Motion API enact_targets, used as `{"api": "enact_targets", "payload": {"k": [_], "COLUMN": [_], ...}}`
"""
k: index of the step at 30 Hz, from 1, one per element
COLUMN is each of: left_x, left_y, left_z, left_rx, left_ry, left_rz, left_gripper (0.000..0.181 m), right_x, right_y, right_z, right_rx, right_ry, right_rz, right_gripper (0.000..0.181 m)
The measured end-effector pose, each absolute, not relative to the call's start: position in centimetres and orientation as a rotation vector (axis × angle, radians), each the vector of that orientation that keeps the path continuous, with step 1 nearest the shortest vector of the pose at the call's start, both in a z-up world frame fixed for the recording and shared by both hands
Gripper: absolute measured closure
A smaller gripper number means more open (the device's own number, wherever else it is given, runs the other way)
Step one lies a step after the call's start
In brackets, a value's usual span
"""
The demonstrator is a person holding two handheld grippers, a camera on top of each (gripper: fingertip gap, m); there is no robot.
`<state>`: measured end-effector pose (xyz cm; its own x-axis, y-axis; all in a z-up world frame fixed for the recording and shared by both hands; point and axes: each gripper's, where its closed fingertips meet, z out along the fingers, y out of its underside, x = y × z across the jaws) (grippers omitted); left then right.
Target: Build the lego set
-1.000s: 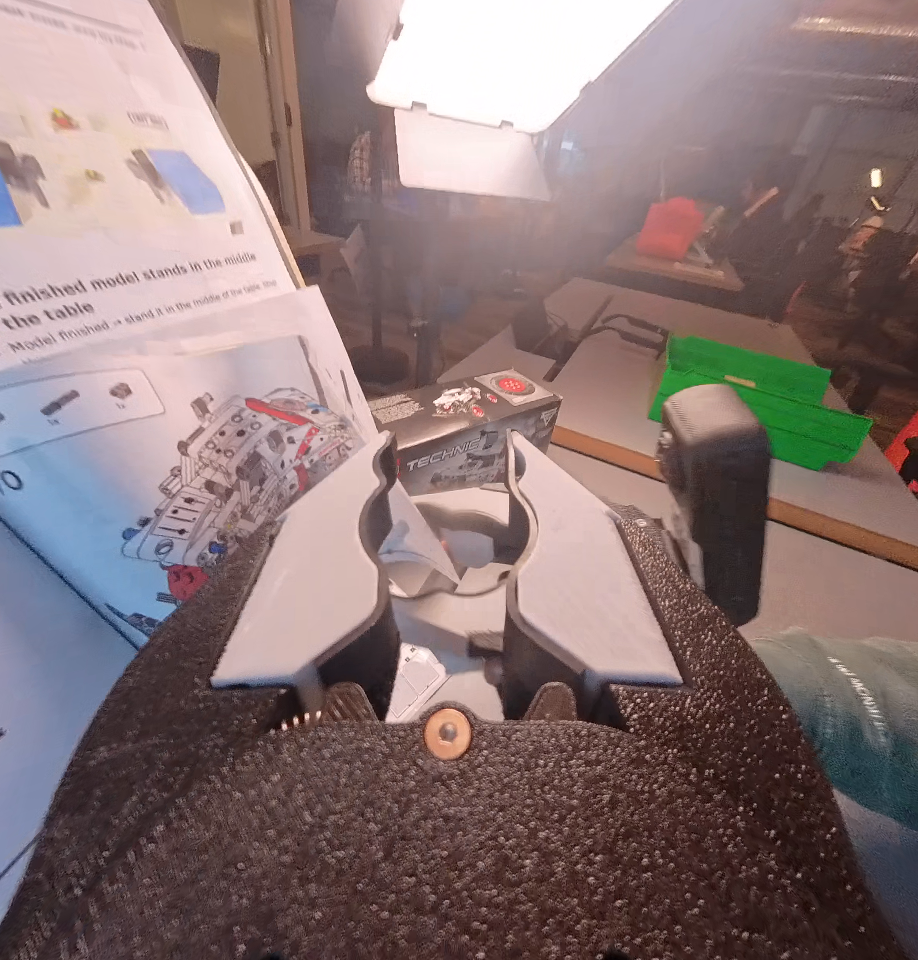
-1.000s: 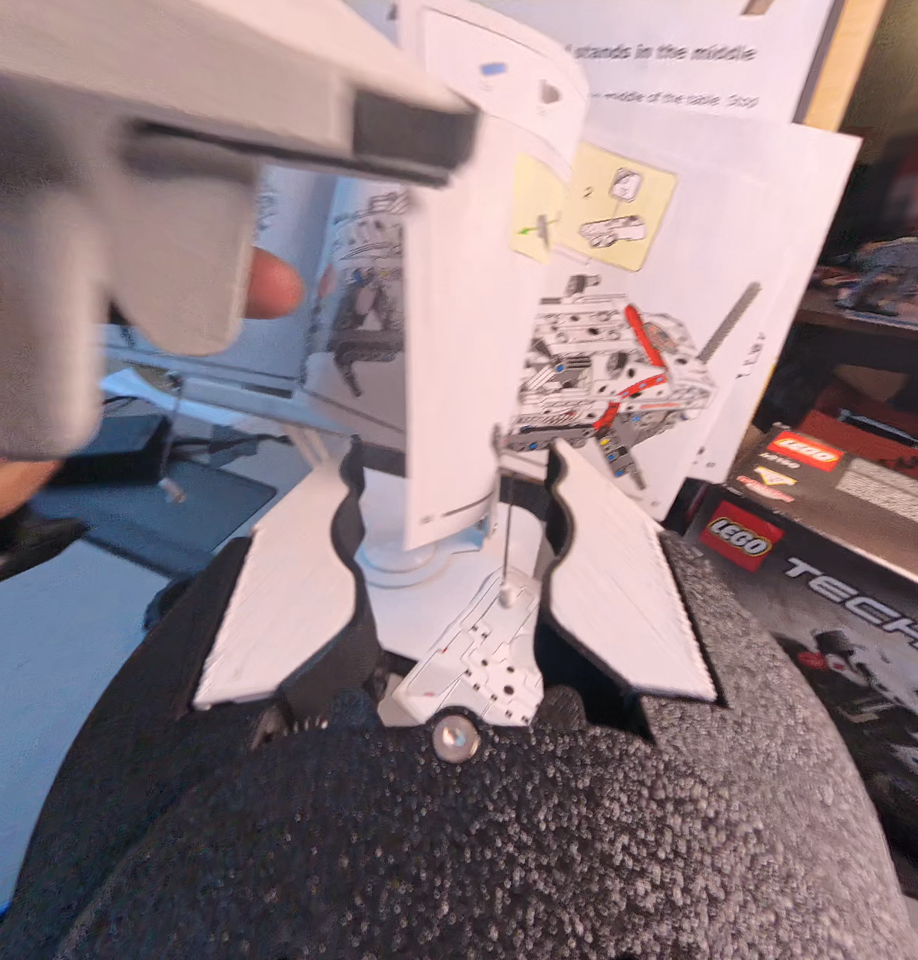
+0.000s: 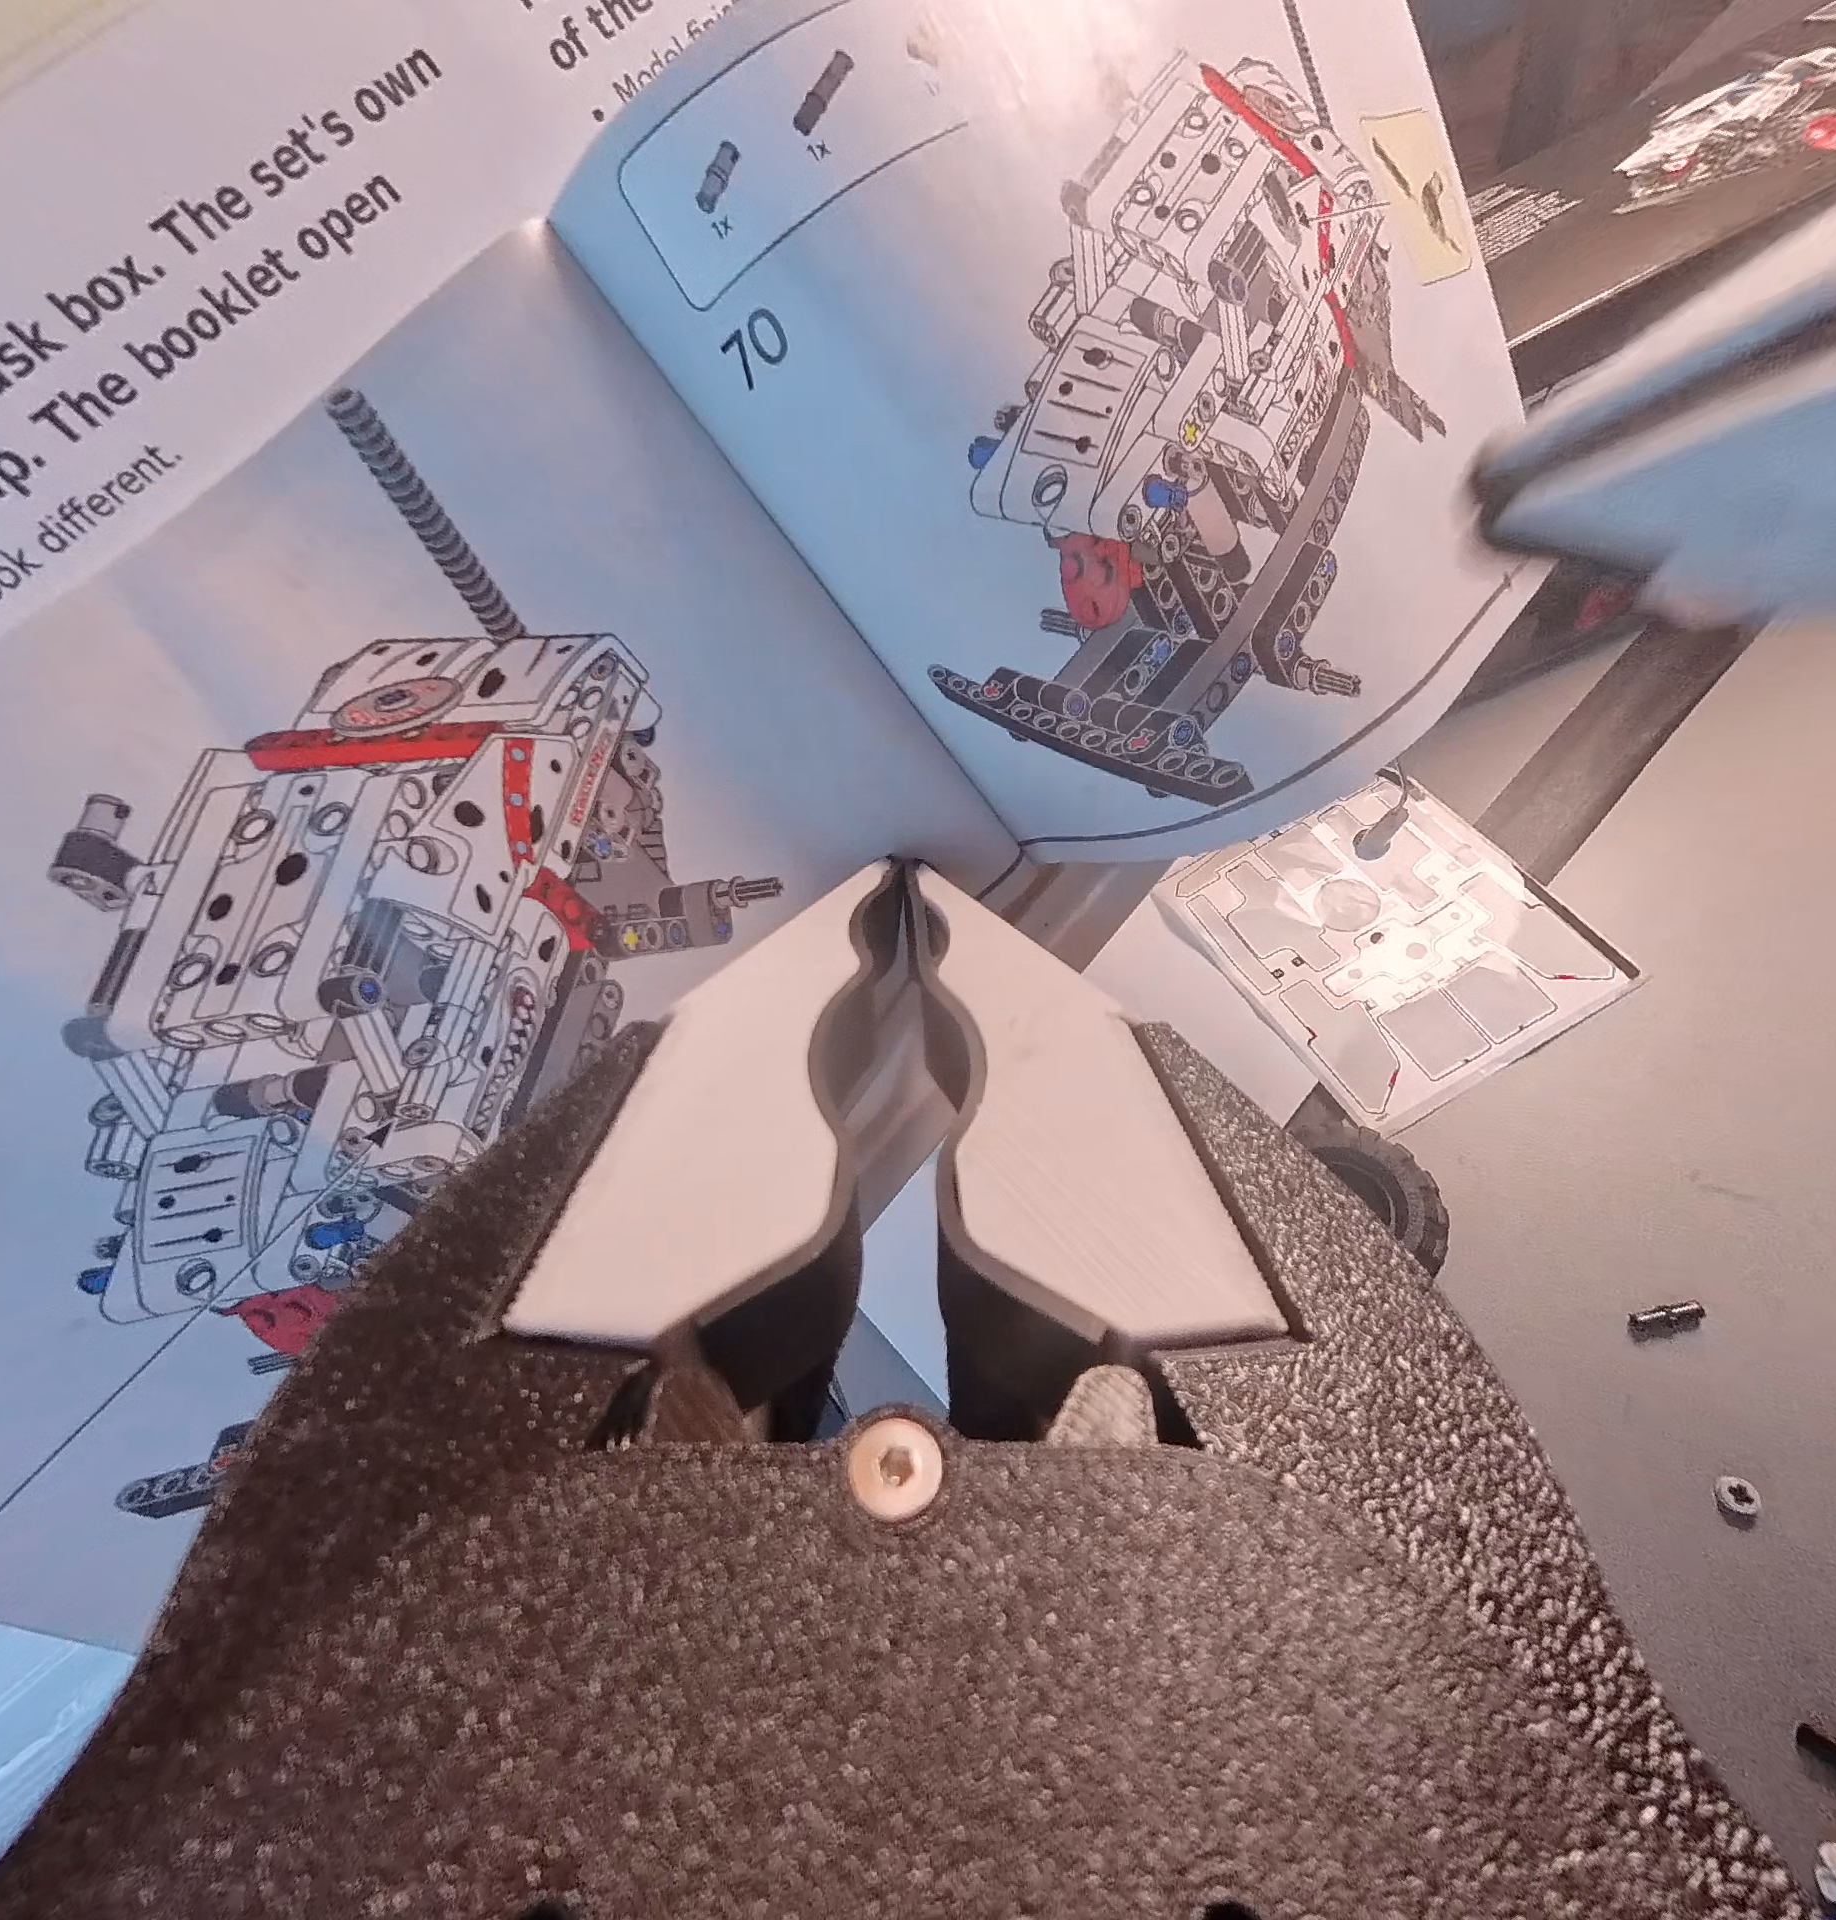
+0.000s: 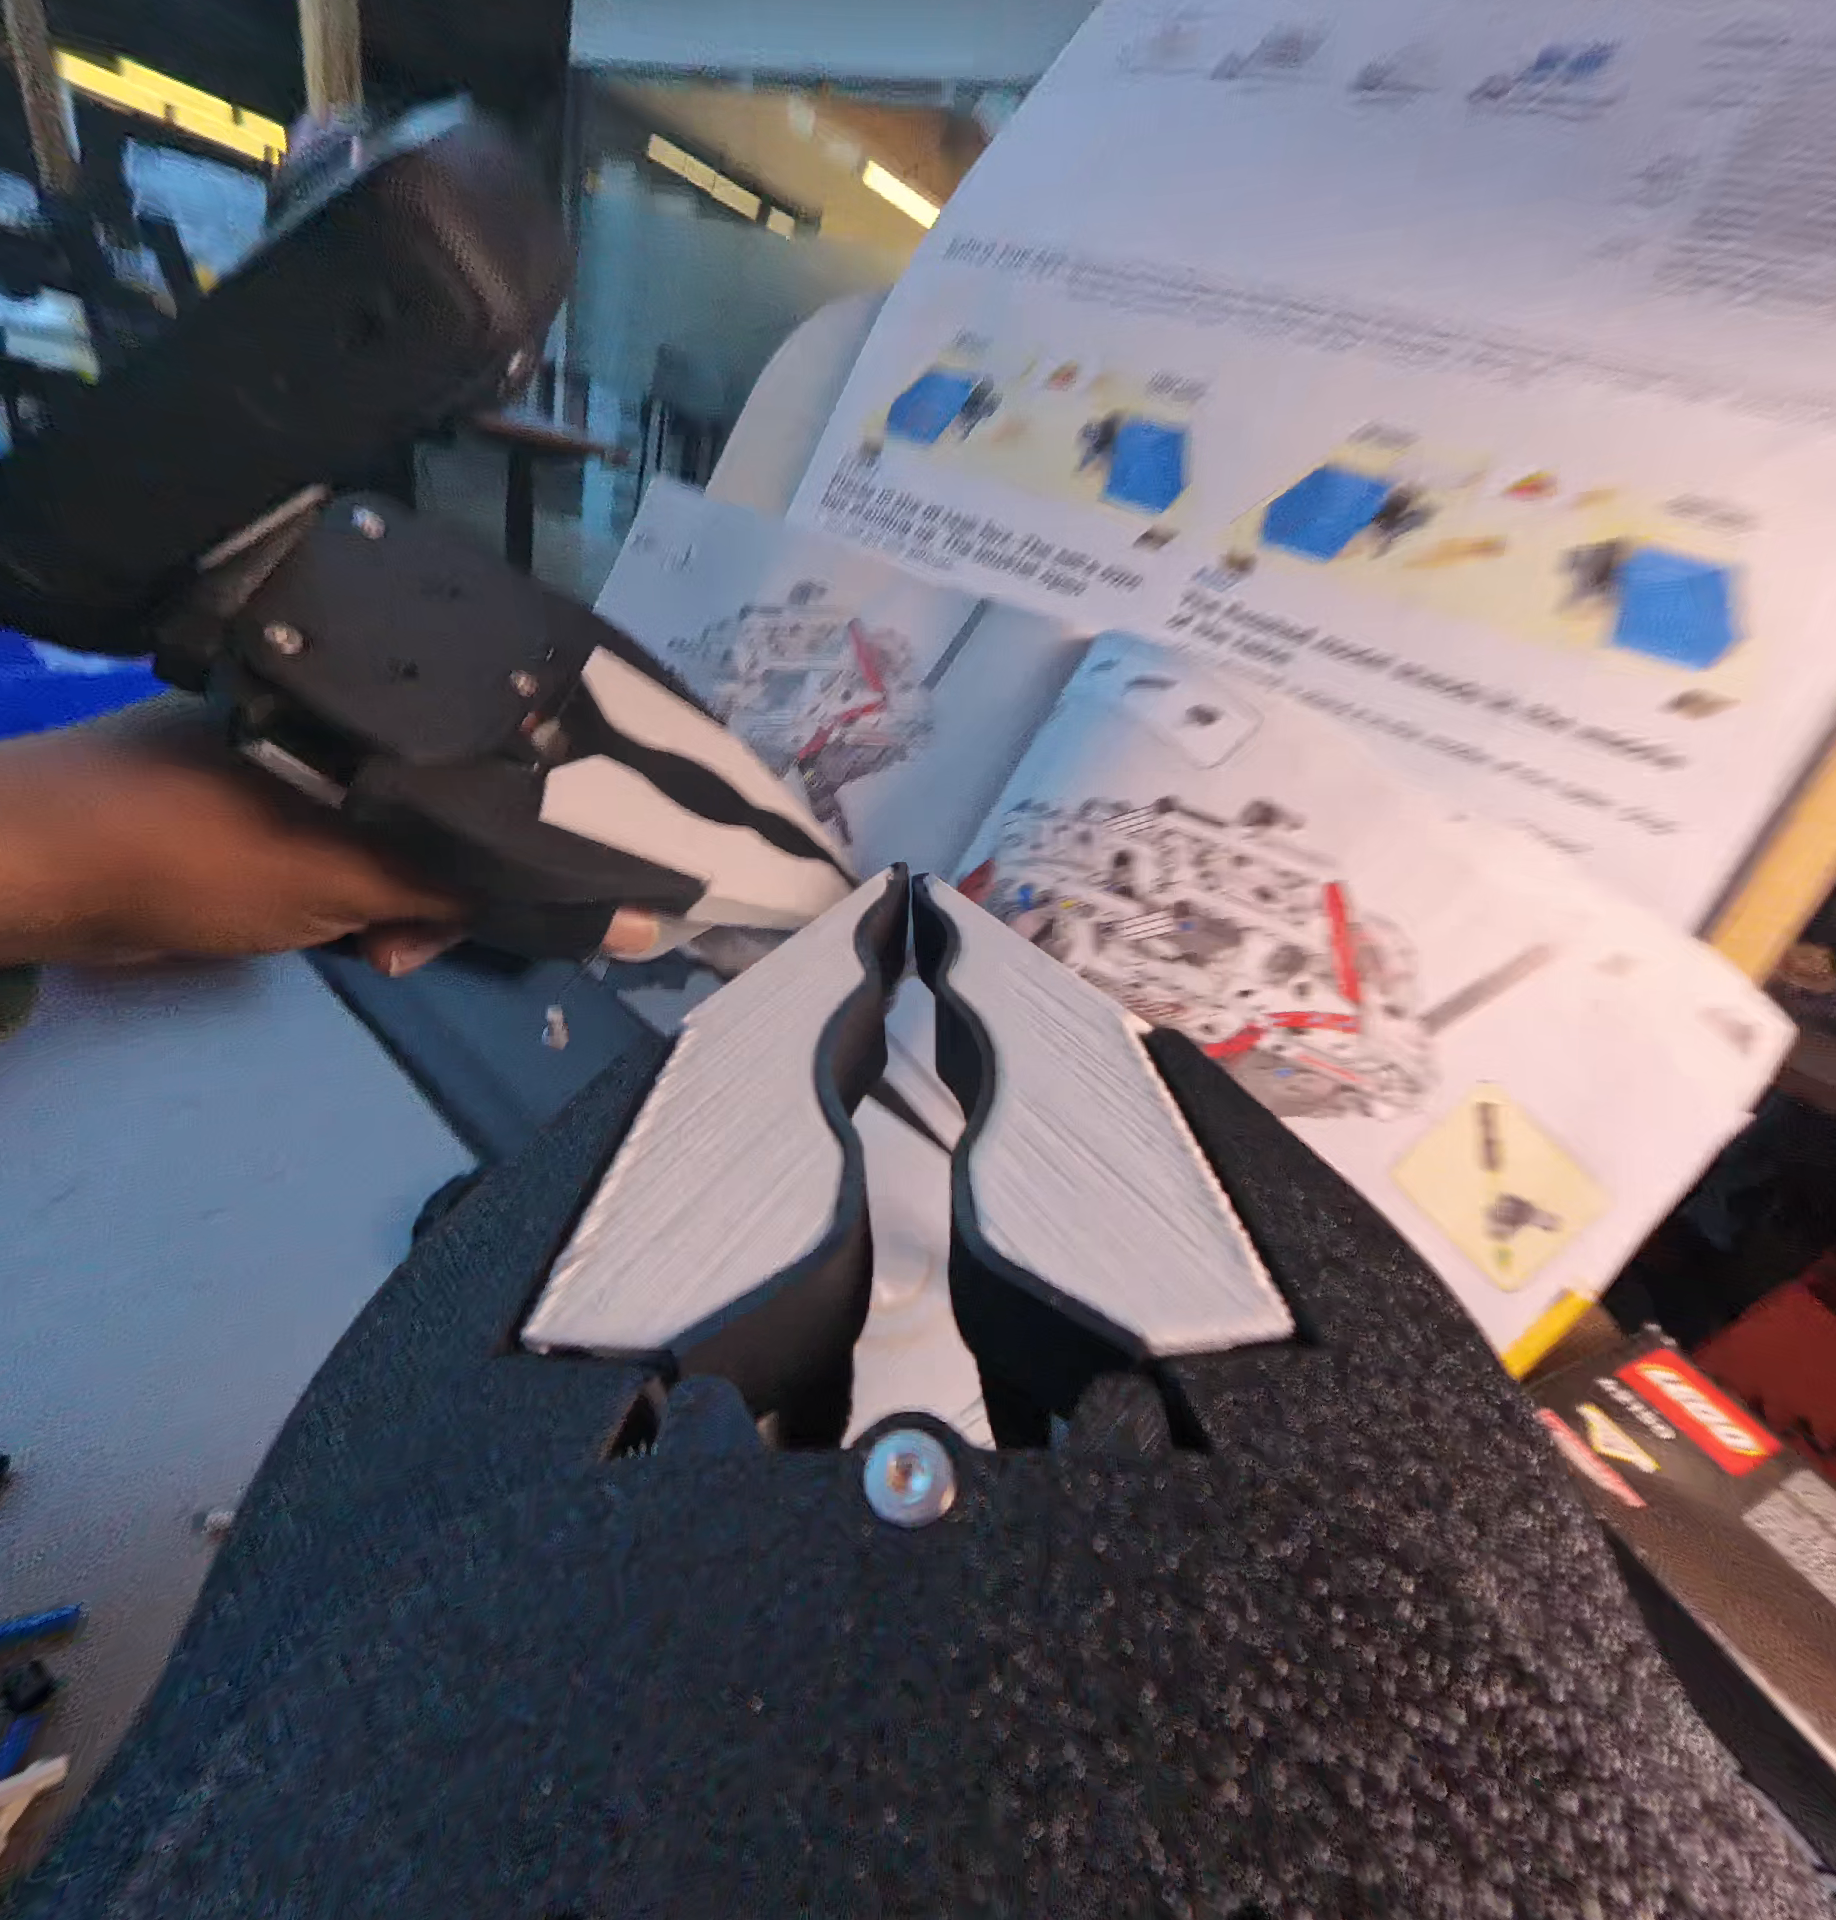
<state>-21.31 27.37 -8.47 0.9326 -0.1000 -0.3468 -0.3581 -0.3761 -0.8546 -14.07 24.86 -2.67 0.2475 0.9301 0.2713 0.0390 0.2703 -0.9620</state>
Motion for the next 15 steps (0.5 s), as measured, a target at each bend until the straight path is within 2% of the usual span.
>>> {"api": "enact_targets", "payload": {"k": [5,15], "left_x": [-22.4,-23.3], "left_y": [26.5,25.4], "left_z": [-8.5,-8.6], "left_rx": [-1.983,-2.002], "left_ry": [0.302,0.284], "left_rz": [0.322,0.266], "left_gripper": [0.181,0.181], "right_x": [-15.9,-13.4], "right_y": [31.5,33.5], "right_z": [-7.8,-9.2], "right_rx": [-1.412,-1.541], "right_ry": [-1.110,-1.050], "right_rz": [0.569,0.769], "right_gripper": [0.180,0.181]}}
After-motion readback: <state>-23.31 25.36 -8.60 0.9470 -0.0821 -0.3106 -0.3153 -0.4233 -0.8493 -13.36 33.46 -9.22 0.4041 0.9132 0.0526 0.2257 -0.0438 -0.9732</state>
